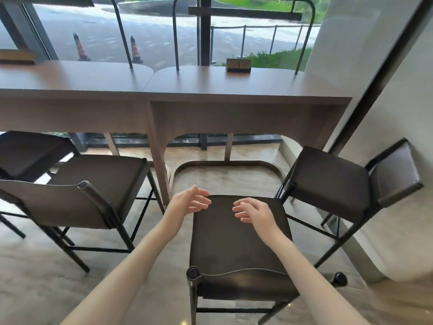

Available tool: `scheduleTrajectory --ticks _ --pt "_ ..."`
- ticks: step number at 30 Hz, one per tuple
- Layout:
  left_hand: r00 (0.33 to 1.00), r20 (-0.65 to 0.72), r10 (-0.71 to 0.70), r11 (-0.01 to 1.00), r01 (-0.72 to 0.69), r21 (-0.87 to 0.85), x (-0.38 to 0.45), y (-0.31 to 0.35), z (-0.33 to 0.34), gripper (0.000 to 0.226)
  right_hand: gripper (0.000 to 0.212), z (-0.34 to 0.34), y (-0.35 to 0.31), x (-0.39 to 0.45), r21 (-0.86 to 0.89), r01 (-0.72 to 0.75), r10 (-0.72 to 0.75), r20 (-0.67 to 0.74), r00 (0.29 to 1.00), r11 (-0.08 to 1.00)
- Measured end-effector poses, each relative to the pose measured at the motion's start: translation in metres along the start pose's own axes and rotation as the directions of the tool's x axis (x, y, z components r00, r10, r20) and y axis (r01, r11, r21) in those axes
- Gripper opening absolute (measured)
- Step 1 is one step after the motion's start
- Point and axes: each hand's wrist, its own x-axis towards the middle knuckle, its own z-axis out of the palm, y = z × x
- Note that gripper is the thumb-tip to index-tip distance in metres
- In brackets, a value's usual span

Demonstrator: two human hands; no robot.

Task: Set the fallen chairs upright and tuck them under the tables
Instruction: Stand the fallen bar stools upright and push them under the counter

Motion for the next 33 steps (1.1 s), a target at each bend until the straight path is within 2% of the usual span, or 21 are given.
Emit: scheduleTrajectory --ticks 3,6,9,11,14,16,19,21,23,26,28,29,31,33 --pt "0.993 0.118 0.033 0.986 -0.052 0.157 -0.003 -0.001 0.027 0.062 0.016 -0.034 0.019 -0.014 -0.336 0.05 -0.014 0.107 0.994 0.941" --pt "0.959 0.28 -0.031 0.934 -0.072 0.35 -0.005 -0.011 0.054 0.05 0.027 -0.079 0.032 -0.035 -0.563 0.06 0.063 0.197 0.978 0.825" --pt "0.919 0.355 -0.172 0.763 -0.104 0.638 -0.013 -0.019 0.072 0.047 0.052 -0.121 0.044 -0.054 -0.741 0.106 0.171 0.287 0.943 0.663" --pt "0.888 0.385 -0.254 0.668 -0.127 0.733 -0.019 -0.023 0.08 0.052 0.061 -0.142 0.054 -0.064 -0.803 0.118 0.24 0.31 0.92 0.584" --pt "0.841 0.407 -0.356 0.574 -0.146 0.805 -0.03 -0.029 0.087 0.058 0.06 -0.163 0.073 -0.075 -0.875 0.199 0.283 0.346 0.894 0.441" --pt "0.819 0.399 -0.413 0.485 -0.173 0.857 -0.036 -0.033 0.088 0.056 0.046 -0.167 0.086 -0.076 -0.904 0.281 0.272 0.373 0.887 0.322" --pt "0.797 0.36 -0.485 0.304 -0.232 0.924 -0.042 -0.042 0.09 0.045 0.03 -0.168 0.109 -0.078 -0.93 0.318 0.245 0.357 0.901 0.183" --pt "0.804 0.326 -0.498 0.205 -0.257 0.945 -0.047 -0.05 0.09 0.033 0.033 -0.165 0.124 -0.082 -0.941 0.336 0.217 0.339 0.916 0.052" --pt "0.824 0.29 -0.488 0.141 -0.253 0.957 -0.051 -0.058 0.087 0.029 0.043 -0.164 0.135 -0.081 -0.942 0.333 0.18 0.322 0.929 -0.032" --pt "0.865 0.225 -0.449 0.001 -0.251 0.968 -0.057 -0.07 0.076 0.036 0.046 -0.167 0.144 -0.074 -0.908 0.409 0.053 0.406 0.912 -0.088" --pt "0.89 0.238 -0.389 -0.101 -0.298 0.949 -0.062 -0.078 0.071 0.041 0.048 -0.172 0.156 -0.066 -0.875 0.462 0.013 0.465 0.885 -0.147" --pt "0.895 0.263 -0.359 -0.136 -0.329 0.934 -0.063 -0.081 0.07 0.044 0.051 -0.175 0.16 -0.062 -0.868 0.476 -0.037 0.485 0.874 -0.142" --pt "0.897 0.307 -0.317 -0.172 -0.373 0.912 -0.064 -0.083 0.069 0.047 0.055 -0.178 0.163 -0.059 -0.852 0.507 -0.109 0.52 0.847 -0.127" --pt "0.896 0.326 -0.3 -0.185 -0.39 0.902 -0.063 -0.086 0.067 0.048 0.054 -0.18 0.164 -0.057 -0.82 0.546 -0.191 0.572 0.798 -0.173"
